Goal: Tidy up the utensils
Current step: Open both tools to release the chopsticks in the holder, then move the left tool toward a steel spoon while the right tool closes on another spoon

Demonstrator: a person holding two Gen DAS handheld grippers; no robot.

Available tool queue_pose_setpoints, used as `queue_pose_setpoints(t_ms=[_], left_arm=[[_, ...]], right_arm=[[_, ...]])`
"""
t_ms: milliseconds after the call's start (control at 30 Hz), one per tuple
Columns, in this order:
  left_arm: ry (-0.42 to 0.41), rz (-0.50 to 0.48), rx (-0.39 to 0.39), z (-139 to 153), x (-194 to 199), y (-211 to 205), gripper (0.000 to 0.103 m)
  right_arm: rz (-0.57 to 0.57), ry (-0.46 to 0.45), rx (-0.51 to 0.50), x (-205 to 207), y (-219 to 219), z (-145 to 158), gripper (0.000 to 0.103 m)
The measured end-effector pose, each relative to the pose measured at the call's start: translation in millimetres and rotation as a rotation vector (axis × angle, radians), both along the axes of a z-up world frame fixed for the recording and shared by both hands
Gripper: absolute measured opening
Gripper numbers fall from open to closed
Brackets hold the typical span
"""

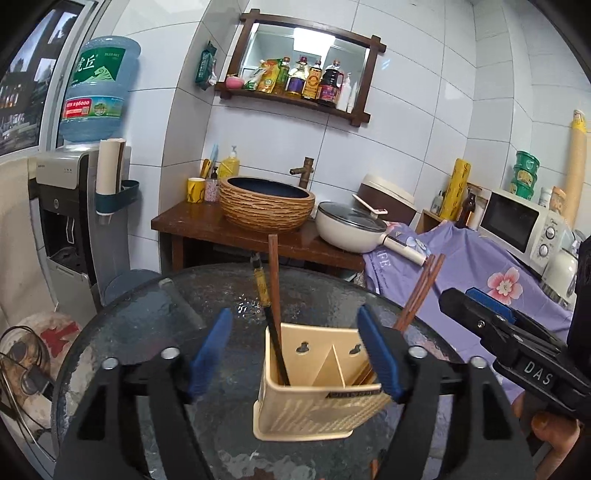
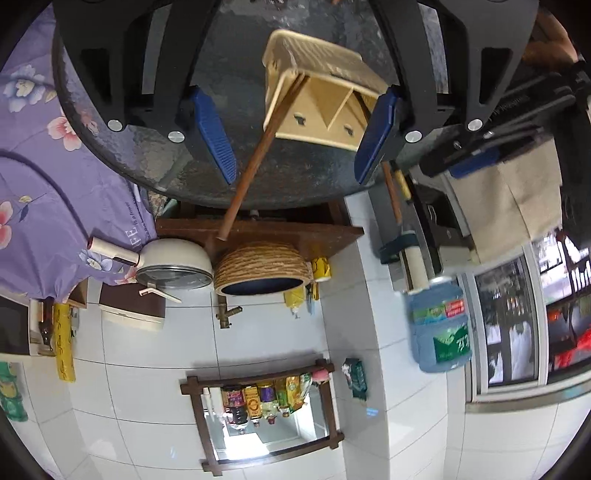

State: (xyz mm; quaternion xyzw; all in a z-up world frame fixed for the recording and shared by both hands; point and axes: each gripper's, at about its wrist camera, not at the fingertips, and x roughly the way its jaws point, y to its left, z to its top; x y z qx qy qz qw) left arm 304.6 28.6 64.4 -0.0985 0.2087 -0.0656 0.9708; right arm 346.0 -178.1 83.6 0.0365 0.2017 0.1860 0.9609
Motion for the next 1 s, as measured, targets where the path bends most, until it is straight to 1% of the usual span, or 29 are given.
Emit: queue_pose_setpoints(t_ms=[33, 100, 233, 367, 433, 500, 567, 667, 700, 733, 767, 800, 900, 967, 1000], left_arm=[[0.008, -0.003, 0.011, -4, -4, 0, 0.079], [0.041, -0.012, 0.035, -16, -13, -2, 0.080], [0.094, -0.028, 0.079, -42, -35, -4, 0.088], [0.153, -0.017, 0.127, -70, -52, -4, 0.088], [0.200, -0.019, 0.130, -84, -60, -2, 0.088], [0.241, -0.024, 0.121, -96, -69, 0, 0.088], [0.263, -0.022, 0.124, -105, -78, 2, 0.088], [0.307, 0.000, 0.143, -119, -92, 4, 0.085], [0.316, -0.006, 0.141, -122, -95, 3, 0.082], [0.328, -0.016, 0.142, -126, -98, 2, 0.079], [0.339, -0.022, 0.146, -129, -101, 2, 0.078], [0.349, -0.021, 0.154, -133, -105, 1, 0.078], [0.374, -0.009, 0.161, -141, -115, 3, 0.072], [0.388, -0.006, 0.163, -146, -119, 5, 0.071], [0.391, -0.005, 0.166, -148, -121, 5, 0.068]], right_arm=[[0.007, 0.020, -0.008, -6, -1, -6, 0.066], [0.011, 0.043, -0.022, -13, -3, -16, 0.066], [-0.001, 0.094, -0.071, -32, -7, -45, 0.066], [-0.004, 0.159, -0.131, -50, -8, -77, 0.066], [-0.019, 0.191, -0.151, -62, -9, -94, 0.066], [-0.009, 0.225, -0.145, -70, -11, -107, 0.066], [0.009, 0.260, -0.143, -79, -10, -119, 0.066], [0.056, 0.293, -0.175, -98, 0, -136, 0.066], [0.070, 0.297, -0.190, -104, 4, -141, 0.066], [0.082, 0.300, -0.200, -109, 7, -144, 0.066], [0.094, 0.306, -0.208, -114, 10, -147, 0.066], [0.111, 0.315, -0.213, -118, 14, -151, 0.066], [0.150, 0.348, -0.231, -130, 23, -161, 0.066], [0.168, 0.356, -0.253, -134, 30, -165, 0.066], [0.175, 0.355, -0.269, -138, 34, -168, 0.066]])
